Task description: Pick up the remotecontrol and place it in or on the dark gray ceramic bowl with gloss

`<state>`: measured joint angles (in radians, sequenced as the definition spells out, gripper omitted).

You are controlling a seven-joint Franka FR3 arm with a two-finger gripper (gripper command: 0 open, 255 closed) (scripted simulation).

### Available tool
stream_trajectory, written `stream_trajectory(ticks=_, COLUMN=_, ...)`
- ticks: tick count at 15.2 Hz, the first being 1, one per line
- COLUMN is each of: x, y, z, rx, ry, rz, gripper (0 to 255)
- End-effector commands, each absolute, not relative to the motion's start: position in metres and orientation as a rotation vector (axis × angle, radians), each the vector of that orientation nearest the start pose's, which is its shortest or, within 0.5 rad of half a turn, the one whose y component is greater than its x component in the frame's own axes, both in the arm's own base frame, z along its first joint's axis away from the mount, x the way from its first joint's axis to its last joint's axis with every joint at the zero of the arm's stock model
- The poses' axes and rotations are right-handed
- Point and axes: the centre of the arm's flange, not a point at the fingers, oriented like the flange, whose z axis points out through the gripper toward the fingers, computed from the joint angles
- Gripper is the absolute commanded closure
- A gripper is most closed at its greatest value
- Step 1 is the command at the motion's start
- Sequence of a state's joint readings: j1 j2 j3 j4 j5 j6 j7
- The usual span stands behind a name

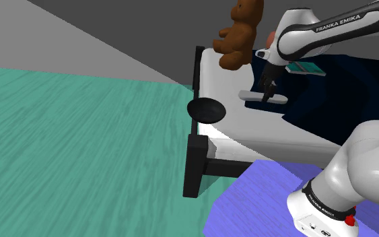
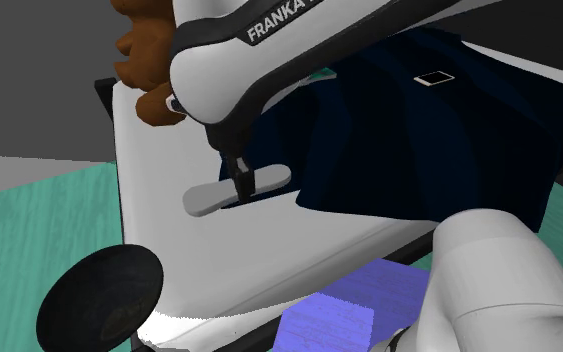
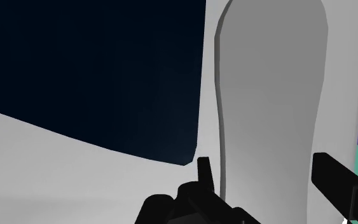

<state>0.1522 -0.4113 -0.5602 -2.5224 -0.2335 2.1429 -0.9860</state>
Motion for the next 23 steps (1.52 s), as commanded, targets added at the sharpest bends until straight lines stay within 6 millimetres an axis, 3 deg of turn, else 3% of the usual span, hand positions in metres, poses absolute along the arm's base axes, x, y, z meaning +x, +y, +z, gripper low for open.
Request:
stream_trajectory(ticks=1, x=0.381, y=-0.174, z=0.410, rx=-2.904, ry=-1.138, rz=-0.004, gripper=255)
stream_trajectory(ticks=9, x=0.381, y=-0.174, z=0.451, rx=-2.904, ry=-1.138, rz=-0.004, gripper=255)
stream_trajectory(ticks=23, x=0.464, y=-0.009, z=0.455, rx=-2.904, ry=-1.138, rz=-0.004, gripper=255)
